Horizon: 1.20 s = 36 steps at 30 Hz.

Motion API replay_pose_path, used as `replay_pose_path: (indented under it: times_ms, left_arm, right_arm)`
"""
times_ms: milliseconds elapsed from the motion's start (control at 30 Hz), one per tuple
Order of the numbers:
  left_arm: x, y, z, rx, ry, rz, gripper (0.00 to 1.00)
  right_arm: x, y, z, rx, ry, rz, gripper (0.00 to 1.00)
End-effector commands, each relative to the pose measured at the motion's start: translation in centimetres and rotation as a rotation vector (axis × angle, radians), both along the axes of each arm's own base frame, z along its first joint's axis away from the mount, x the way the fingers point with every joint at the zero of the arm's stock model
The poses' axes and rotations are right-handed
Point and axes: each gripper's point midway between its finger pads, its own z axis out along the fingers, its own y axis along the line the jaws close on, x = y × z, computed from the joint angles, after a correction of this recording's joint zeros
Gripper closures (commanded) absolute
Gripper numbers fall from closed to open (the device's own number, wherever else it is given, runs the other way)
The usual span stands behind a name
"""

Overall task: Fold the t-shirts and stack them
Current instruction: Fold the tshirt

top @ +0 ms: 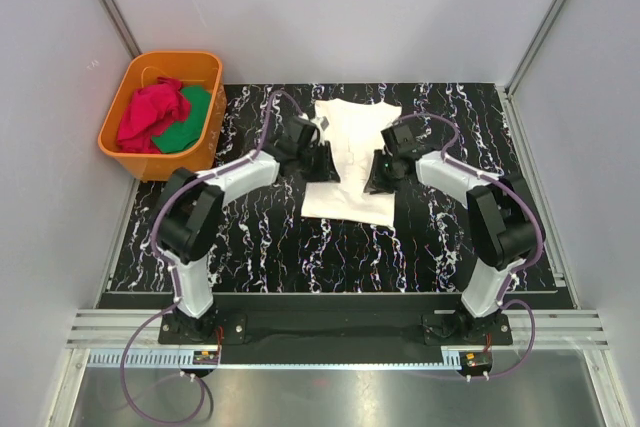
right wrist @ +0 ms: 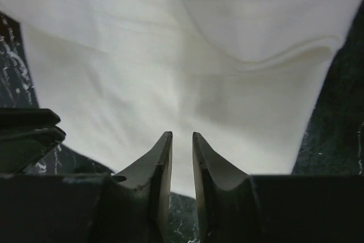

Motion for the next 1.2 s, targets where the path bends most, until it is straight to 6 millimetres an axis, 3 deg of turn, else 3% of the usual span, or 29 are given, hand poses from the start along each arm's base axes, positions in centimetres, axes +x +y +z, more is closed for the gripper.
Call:
replay_pose_path:
  times_ms: [0,133,267,467,500,533,567,600,633,667,767,900,967,1033,1133,1167]
  left_arm:
    - [0.6,-2.0,-1.2,-0.087,-0.01,-0.002,0.76]
    - [0.5,-2.9,-2.5,-0.109,0.006,0.035,0.77]
    - [1.3,-2.6,-3.7,-0.065,0.008,0.074,0.76]
    - [2.2,-2.3,-3.0,-0.057,-0.021,0.122,0.76]
    - [2.2,-2.1,-2.9,-0.053,-0.022,0.126,0.76]
    - [2.3,-2.1,-2.8,-0.05,-0.028,0.131,0.76]
    - [2.3,-1.9,-2.7,-0.045,-0.028,0.135,0.75]
    - [2.3,-1.8,-2.6,-0.042,-0.031,0.137,0.75]
    - [2.4,-1.7,-2.3,-0.037,-0.035,0.135,0.74]
    - [2.5,-1.6,-1.8,-0.033,-0.047,0.136,0.7]
    - [3.0,-1.7,-1.1,-0.03,-0.066,0.132,0.61]
    - [4.3,-1.6,-1.0,-0.044,-0.063,0.121,0.58]
    - [5.1,-1.5,-1.8,-0.048,-0.041,0.104,0.6]
    - [6.2,-2.1,-0.9,-0.079,-0.057,0.081,0.64]
    - [7.7,-2.8,-0.8,-0.134,-0.055,0.033,0.66]
    - [7.9,-2.8,-2.0,-0.137,-0.026,0.026,0.66]
  right_arm:
    - [3.5,-1.9,-1.0,-0.029,-0.151,-0.127,0.73]
    - [4.2,-1.8,-1.6,-0.019,-0.207,-0.128,0.77]
    - [4.8,-1.8,-2.8,-0.036,-0.222,-0.115,0.77]
    - [8.3,-3.1,-2.6,-0.158,-0.279,-0.144,0.69]
    - [9.9,-2.7,-1.1,-0.157,-0.321,-0.148,0.69]
    - [10.6,-2.7,-1.5,-0.18,-0.324,-0.134,0.69]
    - [11.6,-3.2,-1.1,-0.207,-0.346,-0.148,0.68]
    - [13.5,-3.0,0.6,-0.209,-0.392,-0.151,0.64]
    - [13.8,-3.0,-0.3,-0.225,-0.365,-0.14,0.64]
    - [15.6,-3.0,0.8,-0.231,-0.392,-0.14,0.62]
    - [16.9,-3.3,2.8,-0.255,-0.415,-0.132,0.55]
    - [16.1,-3.7,4.0,-0.254,-0.392,-0.102,0.49]
    - [14.7,-3.9,3.6,-0.24,-0.366,-0.089,0.47]
    - [13.7,-3.8,4.7,-0.197,-0.377,-0.081,0.46]
    - [12.6,-3.6,4.1,-0.138,-0.349,-0.051,0.45]
    - [12.1,-3.3,3.5,-0.109,-0.337,-0.029,0.45]
